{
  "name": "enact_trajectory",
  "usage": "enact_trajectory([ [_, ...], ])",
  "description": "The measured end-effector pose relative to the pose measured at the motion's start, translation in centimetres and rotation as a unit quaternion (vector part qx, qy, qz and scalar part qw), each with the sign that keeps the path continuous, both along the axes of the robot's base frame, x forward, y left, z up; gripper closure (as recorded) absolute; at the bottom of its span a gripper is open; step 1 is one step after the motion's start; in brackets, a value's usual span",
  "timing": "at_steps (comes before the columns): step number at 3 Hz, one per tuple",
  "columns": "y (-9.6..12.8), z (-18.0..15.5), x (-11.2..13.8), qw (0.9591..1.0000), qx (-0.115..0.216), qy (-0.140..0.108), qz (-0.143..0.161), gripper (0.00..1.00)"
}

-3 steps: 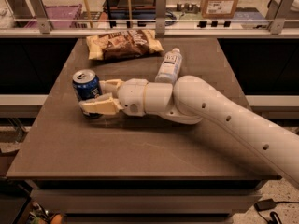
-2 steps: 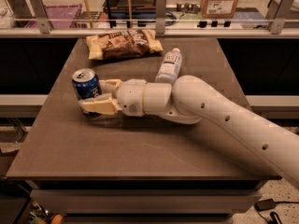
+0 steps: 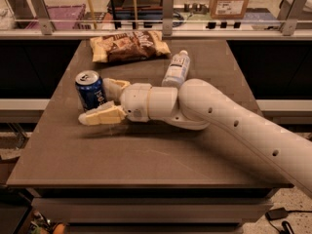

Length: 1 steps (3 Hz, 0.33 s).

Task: Place pepsi can upright

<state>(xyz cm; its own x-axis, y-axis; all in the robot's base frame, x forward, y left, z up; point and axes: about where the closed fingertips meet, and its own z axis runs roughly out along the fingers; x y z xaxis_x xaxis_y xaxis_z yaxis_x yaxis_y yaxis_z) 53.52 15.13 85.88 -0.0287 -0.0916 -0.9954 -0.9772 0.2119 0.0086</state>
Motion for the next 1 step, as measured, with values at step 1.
enact_trajectory([
  [1, 0.01, 0.0, 0.0, 1.0, 0.0, 0.0, 0.0, 0.0],
])
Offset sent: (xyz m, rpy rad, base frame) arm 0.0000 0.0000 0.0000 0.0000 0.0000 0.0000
